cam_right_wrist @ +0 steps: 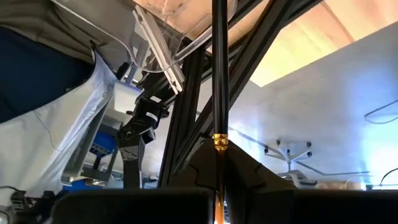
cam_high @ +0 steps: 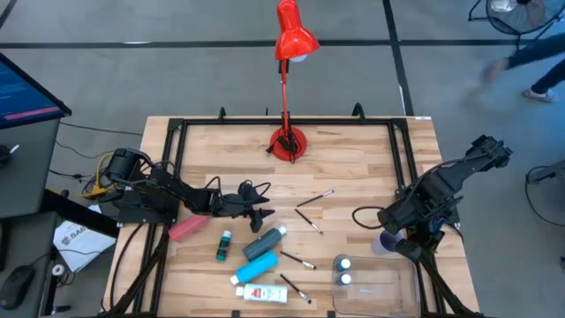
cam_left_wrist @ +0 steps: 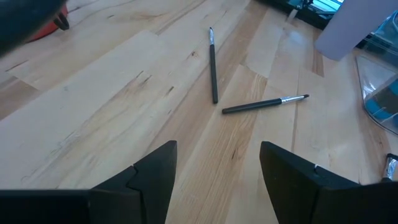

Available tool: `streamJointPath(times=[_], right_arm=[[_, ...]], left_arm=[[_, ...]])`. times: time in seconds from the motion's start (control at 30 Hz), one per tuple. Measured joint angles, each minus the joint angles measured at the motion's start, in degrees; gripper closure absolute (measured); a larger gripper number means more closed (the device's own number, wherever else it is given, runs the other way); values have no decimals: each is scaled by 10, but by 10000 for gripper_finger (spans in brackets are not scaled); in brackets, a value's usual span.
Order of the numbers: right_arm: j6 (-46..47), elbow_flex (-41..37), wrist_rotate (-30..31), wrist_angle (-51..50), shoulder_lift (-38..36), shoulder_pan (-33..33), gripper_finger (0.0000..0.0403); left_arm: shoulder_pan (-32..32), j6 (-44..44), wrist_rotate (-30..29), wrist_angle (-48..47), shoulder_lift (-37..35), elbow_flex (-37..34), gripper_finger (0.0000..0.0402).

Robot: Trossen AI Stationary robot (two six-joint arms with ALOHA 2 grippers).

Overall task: Pick & Place Paint Supplies
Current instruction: Put the black gold paint brush into the purple cup

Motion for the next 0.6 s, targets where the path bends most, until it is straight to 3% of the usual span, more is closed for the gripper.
streamJointPath(times=[0.6], right_arm=[[23, -1, 0, 0, 15, 0, 401]], left_arm=[[-4, 0, 0, 0, 0, 0, 193]])
